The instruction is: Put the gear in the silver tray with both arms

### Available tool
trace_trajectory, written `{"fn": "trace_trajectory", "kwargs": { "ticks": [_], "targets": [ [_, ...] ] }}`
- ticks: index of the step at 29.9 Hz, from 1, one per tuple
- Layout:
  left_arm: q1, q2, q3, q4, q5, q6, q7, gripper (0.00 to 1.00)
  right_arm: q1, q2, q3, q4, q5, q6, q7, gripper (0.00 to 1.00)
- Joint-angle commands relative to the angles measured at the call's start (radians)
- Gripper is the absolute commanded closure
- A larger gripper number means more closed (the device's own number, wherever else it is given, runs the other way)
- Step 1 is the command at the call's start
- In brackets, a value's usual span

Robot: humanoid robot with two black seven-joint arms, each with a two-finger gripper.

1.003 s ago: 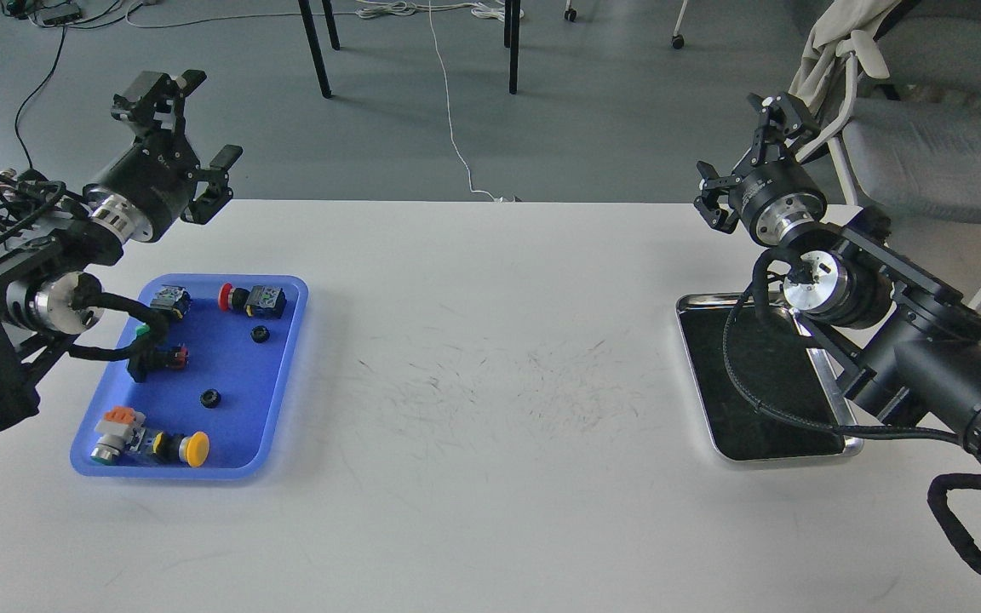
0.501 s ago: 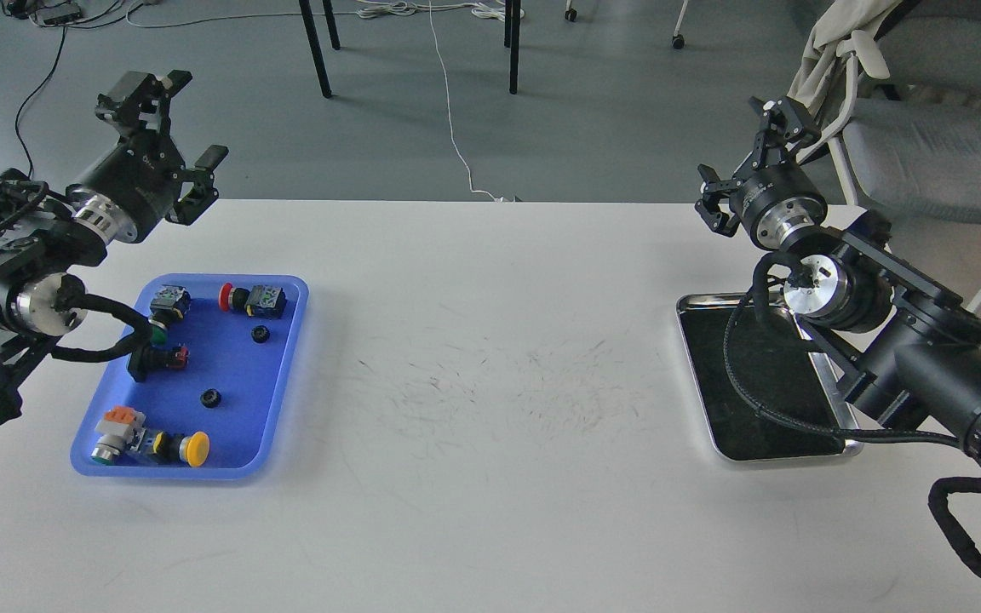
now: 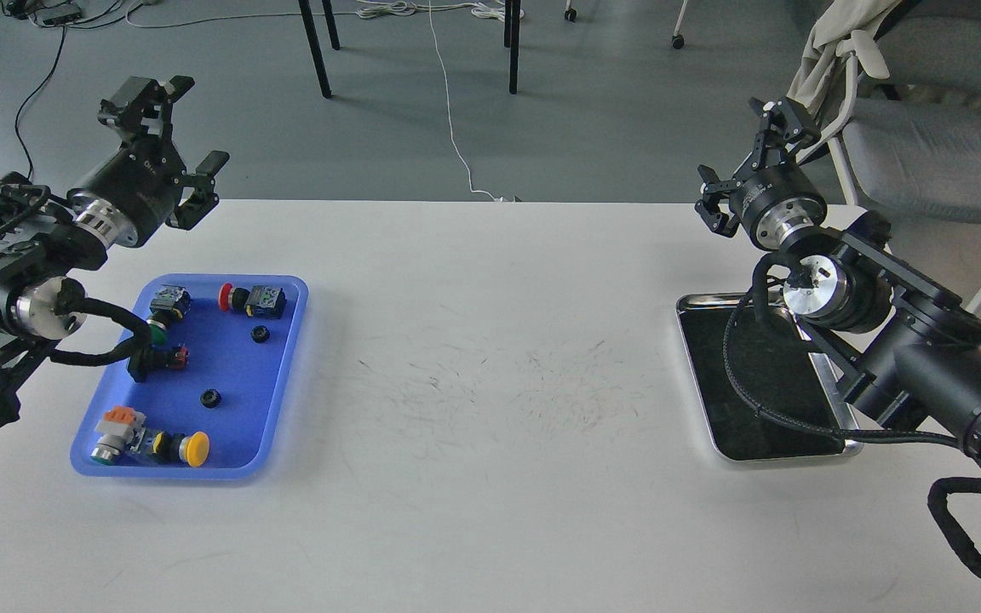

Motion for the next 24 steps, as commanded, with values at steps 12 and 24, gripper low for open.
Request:
{"fn": "trace_trajectory", "kwargs": {
  "ticks": [12, 24],
  "targets": [
    [-0.101, 0.166, 0.179, -0.153, 0.302, -0.093, 0.07, 0.01, -0.006, 0.0, 0.001, 0.002, -0.003, 0.0, 0.006, 0.01],
    [-0.153, 0.161, 0.187, -0.17, 0.792, -0.002, 0.01, 0.03, -0.006, 0.0, 0.0, 0.003, -0.003, 0.0, 0.006, 0.01]
  ]
}}
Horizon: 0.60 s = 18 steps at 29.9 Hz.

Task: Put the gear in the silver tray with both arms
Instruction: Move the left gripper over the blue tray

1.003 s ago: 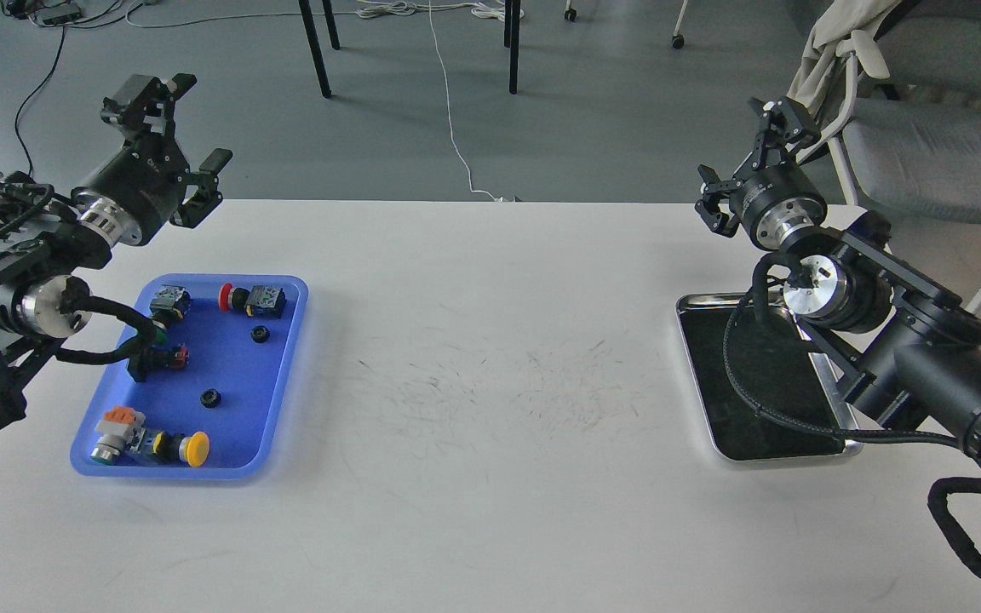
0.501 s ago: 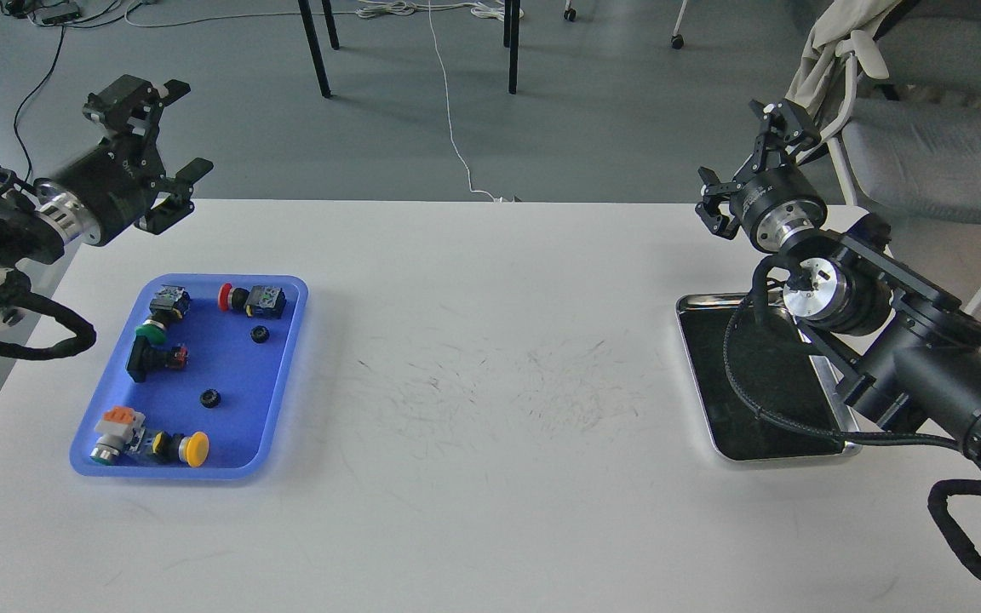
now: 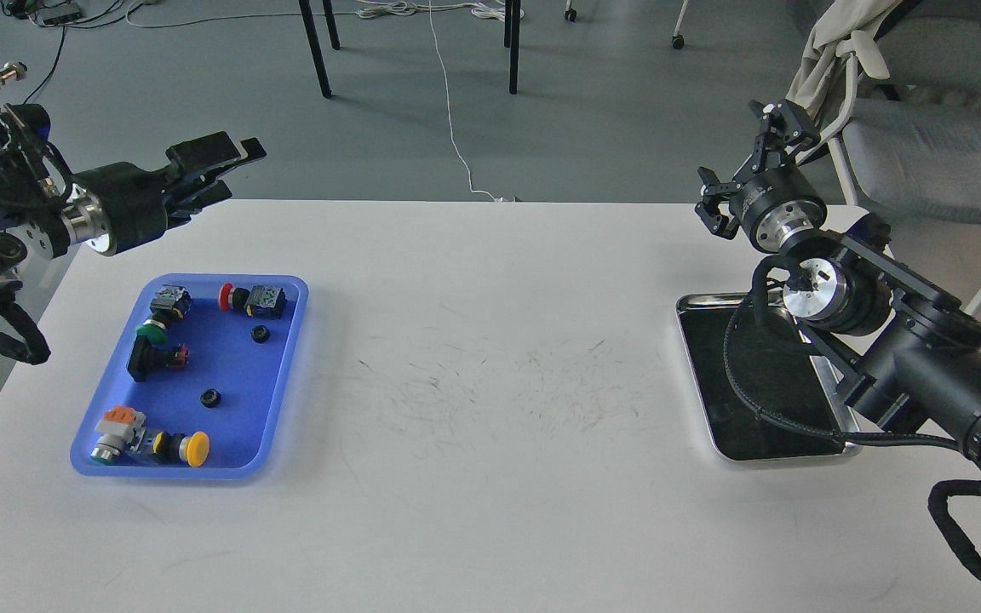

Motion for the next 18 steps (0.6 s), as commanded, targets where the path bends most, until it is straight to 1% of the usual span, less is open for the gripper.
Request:
{"fn": "trace_trajectory", "kwargs": {
  "ticks": [1, 3, 5, 7, 10, 12, 13, 18],
  "targets": [
    [-0.005, 0.005, 0.003, -0.008, 0.1, 0.004, -0.001, 0.03, 0.0, 0.001, 0.0, 0.0, 0.0, 0.0, 0.0, 0.01],
    [-0.004, 0.013, 0.004, -0.029, 0.179, -0.005, 0.002, 0.06, 0.0, 0.001, 0.0, 0.0, 0.0, 0.0, 0.0, 0.01],
    [-0.005, 0.047, 0.004, -0.122, 0.249, -0.011, -0.001, 0.06, 0.0, 0.001, -0.002, 0.0, 0.0, 0.0, 0.0, 0.01],
    [-0.005, 0.085, 0.004, -0.172, 0.366, -0.008, -0.007, 0.07, 0.0, 0.001, -0.002, 0.0, -0.001, 0.0, 0.0, 0.01],
    [0.003, 0.076, 0.003, -0.183, 0.555, -0.004, -0.042, 0.07, 0.0, 0.001, 0.0, 0.0, -0.026, -0.001, 0.0, 0.01],
    [0.007, 0.067, 0.004, -0.183, 0.643, -0.001, -0.077, 0.07, 0.0, 0.001, 0.0, 0.0, -0.031, -0.001, 0.0, 0.01],
    [0.007, 0.065, 0.004, -0.183, 0.672, -0.001, -0.106, 0.06, 0.0, 0.001, 0.0, 0.0, -0.029, -0.001, 0.0, 0.01],
    [0.013, 0.058, 0.015, -0.166, 0.747, 0.003, -0.107, 0.06, 0.0, 0.001, -0.002, 0.0, -0.031, -0.001, 0.0, 0.01]
  ]
}}
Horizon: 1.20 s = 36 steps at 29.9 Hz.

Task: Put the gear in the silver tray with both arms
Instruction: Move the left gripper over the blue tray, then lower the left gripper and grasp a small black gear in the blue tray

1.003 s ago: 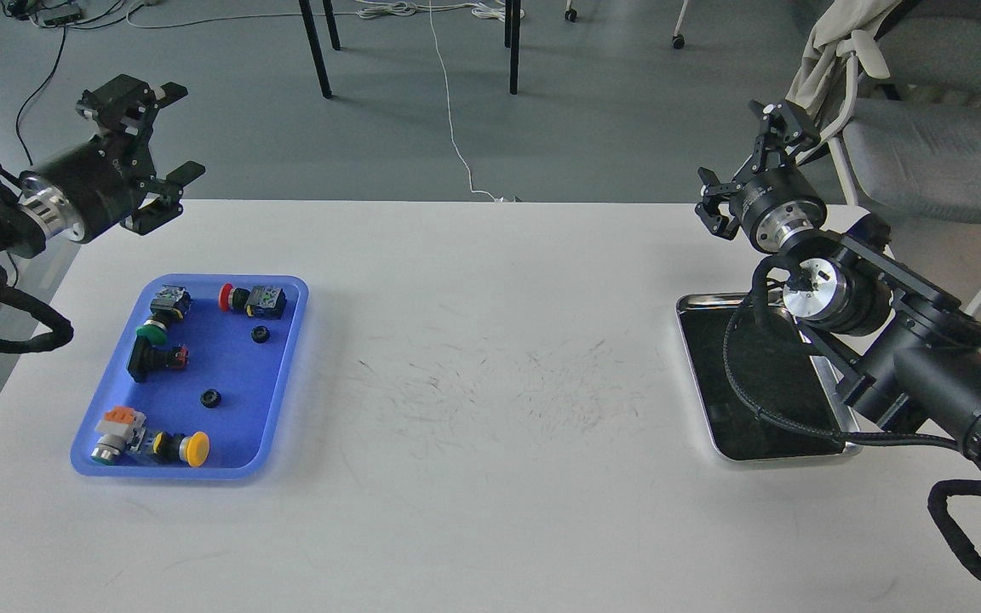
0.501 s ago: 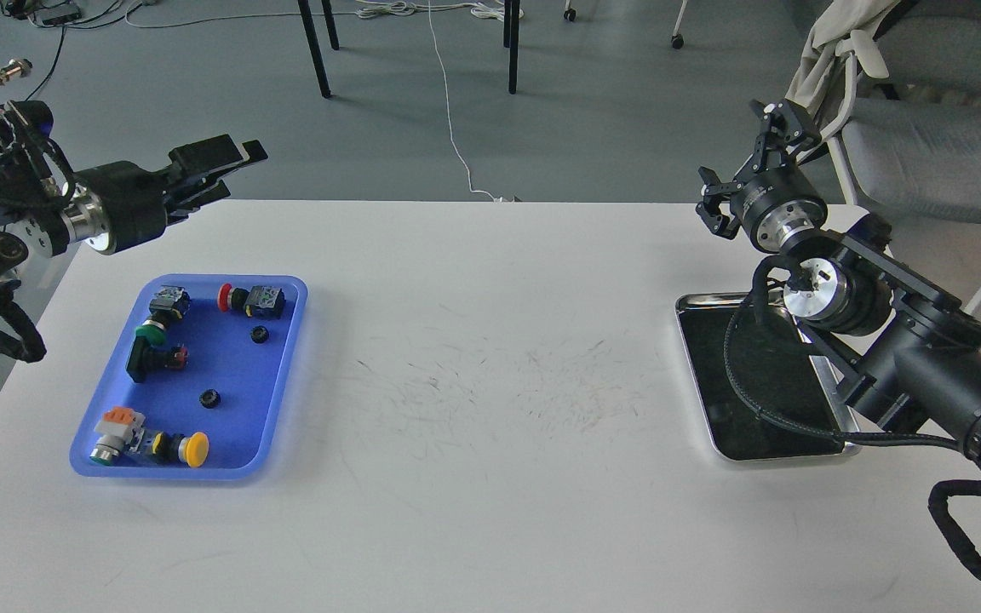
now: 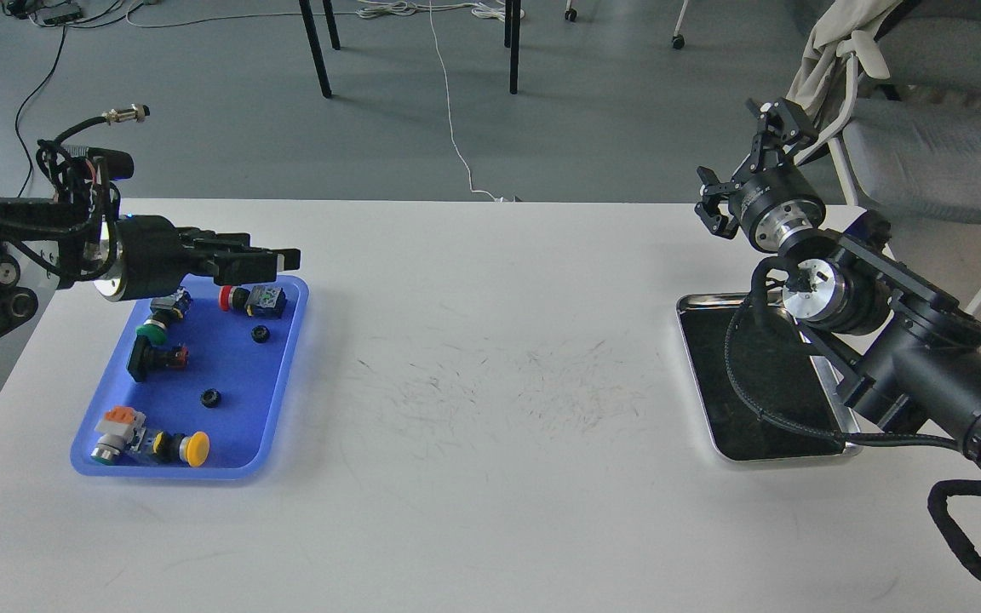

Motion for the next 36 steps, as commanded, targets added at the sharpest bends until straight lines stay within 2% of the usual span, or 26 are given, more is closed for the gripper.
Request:
{"fn": "trace_trajectory", "kwargs": {
  "ticks": [1, 5, 9, 13, 14, 26, 36],
  "targets": [
    [0.008, -0.024, 0.01, 0.019, 0.072, 0.008, -0.003, 0.06, 0.0, -0.002, 0.001, 0.0, 0.0, 0.0, 0.0, 0.01],
    [0.023, -0.075, 0.027, 0.084, 0.21, 0.072, -0.003, 0.08, 0.001, -0.002, -0.001, 0.0, 0.0, -0.001, 0.0, 0.01],
    [0.04, -0.12, 0.07, 0.187, 0.25, 0.126, -0.003, 0.13, 0.003, -0.006, -0.001, 0.0, 0.0, -0.003, 0.0, 0.01],
    [0.045, -0.137, 0.104, 0.232, 0.258, 0.18, -0.003, 0.18, 0.003, -0.006, -0.002, 0.001, 0.0, -0.003, 0.0, 0.01],
    [0.043, -0.138, 0.118, 0.241, 0.258, 0.184, -0.003, 0.21, 0.001, -0.006, -0.002, 0.001, 0.0, -0.003, 0.0, 0.01],
    [0.063, -0.176, 0.135, 0.301, 0.255, 0.2, -0.003, 0.27, 0.001, -0.006, -0.002, 0.0, -0.016, -0.004, 0.0, 0.01],
    [0.098, -0.212, 0.135, 0.335, 0.249, 0.221, -0.003, 0.27, 0.001, -0.006, -0.002, 0.0, -0.017, -0.006, 0.0, 0.01]
  ]
}}
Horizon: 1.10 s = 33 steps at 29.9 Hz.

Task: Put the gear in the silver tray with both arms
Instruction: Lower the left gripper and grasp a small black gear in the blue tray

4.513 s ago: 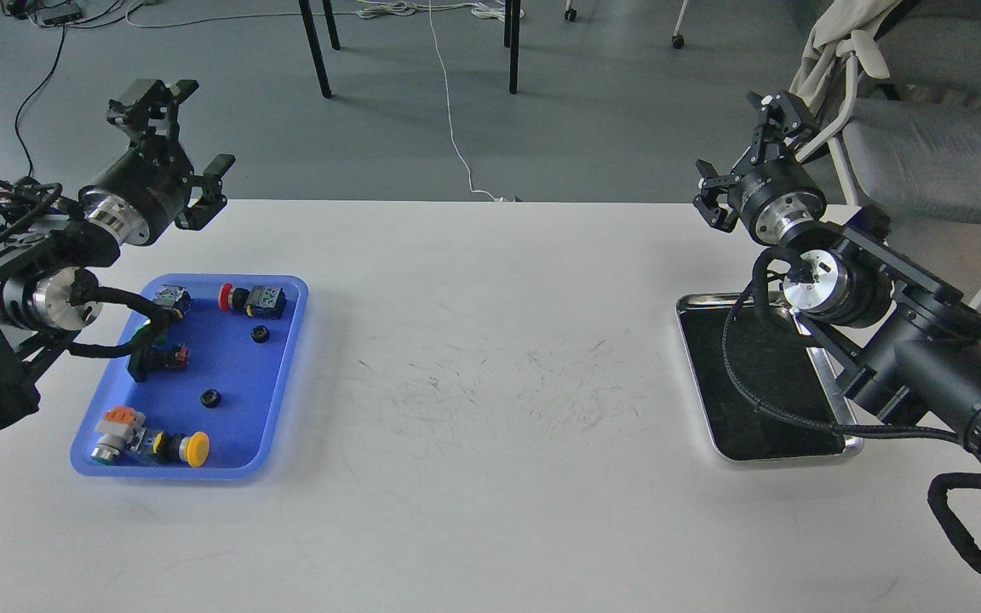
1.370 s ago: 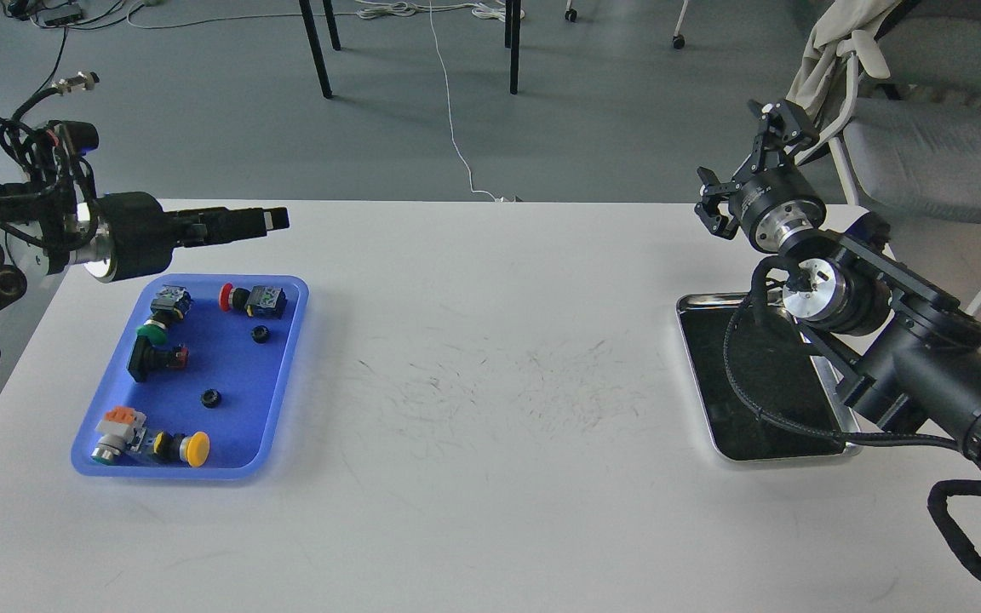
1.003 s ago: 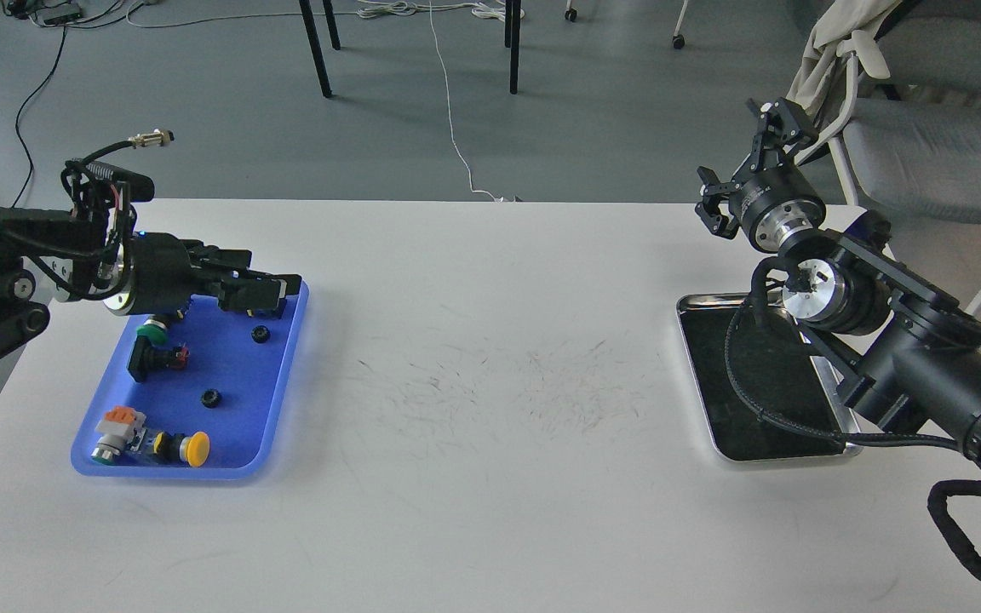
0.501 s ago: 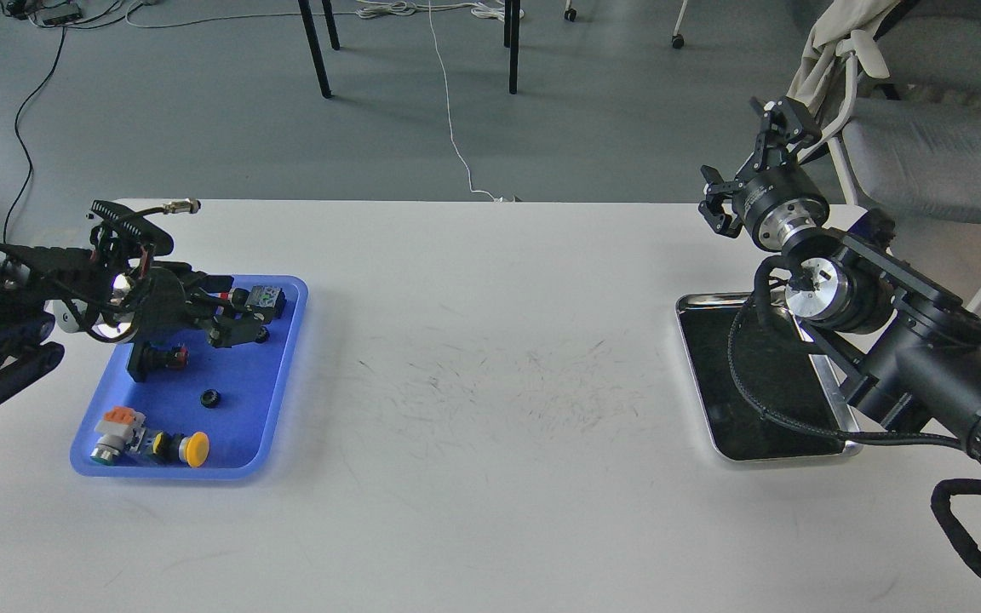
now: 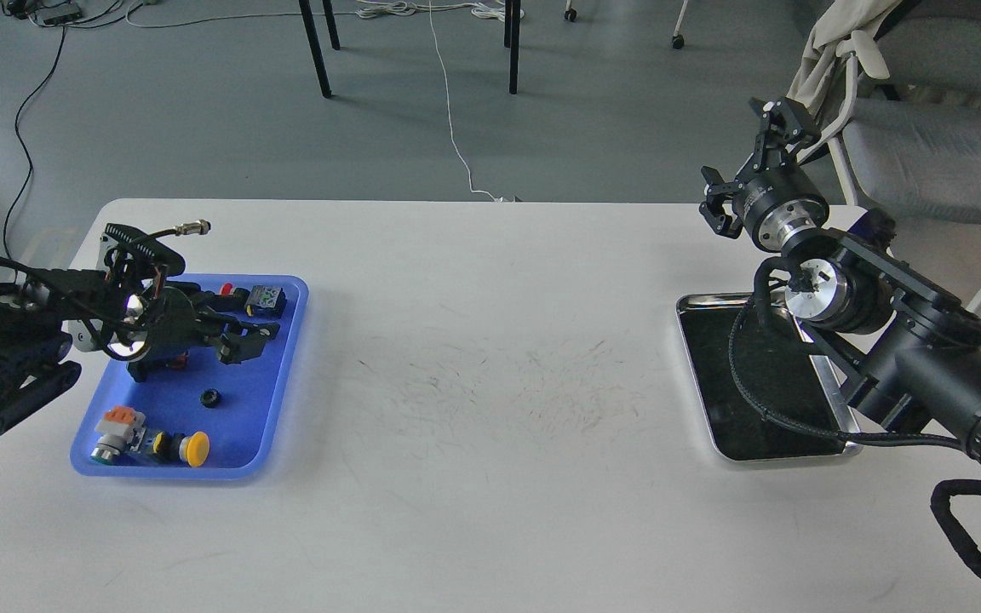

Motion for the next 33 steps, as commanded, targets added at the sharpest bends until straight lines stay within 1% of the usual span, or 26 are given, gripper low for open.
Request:
{"fn": "trace_trajectory", "kwargs": {
  "ticks": [1, 9, 15, 22, 25, 27, 30, 33],
  "targets": [
    [0.009, -0.013, 0.0, 0.019, -0.002, 0.009, 0.0, 0.27, 0.0, 0.0, 0.0, 0.0, 0.0, 0.0, 0.0, 0.01],
    [0.018, -0.048, 0.0, 0.046, -0.005, 0.015, 0.0, 0.27, -0.001, -0.005, 0.0, 0.0, 0.0, 0.0, 0.0, 0.01],
    [0.032, -0.073, 0.0, 0.099, -0.003, 0.032, 0.0, 0.27, -0.001, -0.007, 0.0, 0.0, 0.0, 0.0, 0.0, 0.01],
    [0.033, -0.082, 0.0, 0.113, -0.003, 0.033, 0.0, 0.27, -0.003, -0.007, 0.0, 0.0, 0.0, 0.0, 0.0, 0.01],
    [0.041, -0.085, 0.0, 0.113, 0.0, 0.035, 0.0, 0.29, -0.003, -0.007, 0.0, 0.0, 0.0, 0.0, 0.0, 0.01],
    [0.042, -0.085, 0.0, 0.115, 0.003, 0.035, 0.0, 0.32, -0.003, -0.007, 0.0, 0.0, 0.0, 0.0, 0.0, 0.01],
    [0.044, -0.09, 0.0, 0.121, 0.003, 0.035, 0.0, 0.33, -0.003, -0.007, 0.0, 0.0, 0.0, 0.0, 0.0, 0.01],
    [0.045, -0.091, 0.0, 0.121, 0.008, 0.035, 0.0, 0.4, -0.005, -0.007, 0.0, 0.0, 0.0, 0.0, 0.0, 0.01]
  ]
}}
